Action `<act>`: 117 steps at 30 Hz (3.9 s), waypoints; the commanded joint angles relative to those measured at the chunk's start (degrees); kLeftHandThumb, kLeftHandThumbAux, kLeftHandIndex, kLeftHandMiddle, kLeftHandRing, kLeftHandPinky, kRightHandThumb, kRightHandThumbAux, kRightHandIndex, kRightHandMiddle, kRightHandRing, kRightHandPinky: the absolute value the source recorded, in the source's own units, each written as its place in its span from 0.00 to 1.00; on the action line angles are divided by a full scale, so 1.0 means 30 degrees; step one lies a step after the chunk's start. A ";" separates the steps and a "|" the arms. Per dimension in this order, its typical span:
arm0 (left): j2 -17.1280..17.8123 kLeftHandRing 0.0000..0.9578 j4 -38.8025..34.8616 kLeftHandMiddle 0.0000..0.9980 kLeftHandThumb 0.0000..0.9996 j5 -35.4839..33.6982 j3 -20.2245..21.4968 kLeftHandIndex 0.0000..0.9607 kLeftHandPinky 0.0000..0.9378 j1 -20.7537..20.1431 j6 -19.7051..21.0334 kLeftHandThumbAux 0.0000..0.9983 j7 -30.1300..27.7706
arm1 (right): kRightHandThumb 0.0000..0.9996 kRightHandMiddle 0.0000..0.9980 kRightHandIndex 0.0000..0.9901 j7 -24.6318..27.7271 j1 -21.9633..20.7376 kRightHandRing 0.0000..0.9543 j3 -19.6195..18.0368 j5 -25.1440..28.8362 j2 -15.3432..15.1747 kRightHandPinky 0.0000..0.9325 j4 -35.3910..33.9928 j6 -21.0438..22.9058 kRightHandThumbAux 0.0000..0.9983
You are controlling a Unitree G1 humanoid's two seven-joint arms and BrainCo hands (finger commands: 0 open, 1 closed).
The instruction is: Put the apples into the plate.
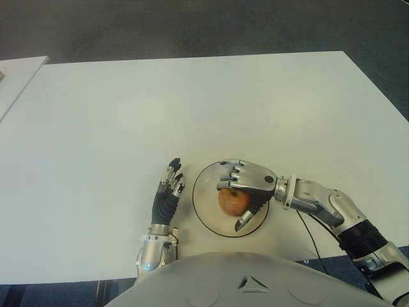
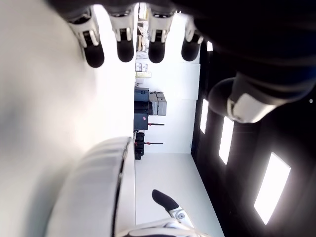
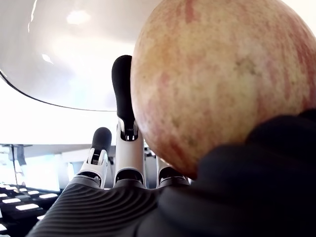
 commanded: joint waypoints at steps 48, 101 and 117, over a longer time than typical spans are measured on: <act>-0.0399 0.00 0.0374 0.00 0.00 0.0562 0.0227 0.00 0.00 0.0060 -0.0222 0.48 0.1030 | 0.03 0.00 0.00 0.0654 -0.0113 0.00 -0.0613 0.1028 -0.0160 0.00 -0.0014 -0.0098 0.25; -0.0424 0.00 0.0562 0.00 0.00 0.0741 0.0175 0.00 0.00 0.0009 -0.0284 0.49 0.1284 | 0.03 0.00 0.00 0.0696 -0.0522 0.00 -0.0453 0.0565 -0.0210 0.00 0.0116 -0.0128 0.26; -0.0385 0.00 0.0618 0.00 0.00 0.1011 0.0122 0.00 0.00 -0.0055 -0.0593 0.49 0.1396 | 0.04 0.00 0.00 0.0365 -0.0201 0.00 -0.0619 0.0933 -0.0088 0.00 -0.0066 -0.0192 0.25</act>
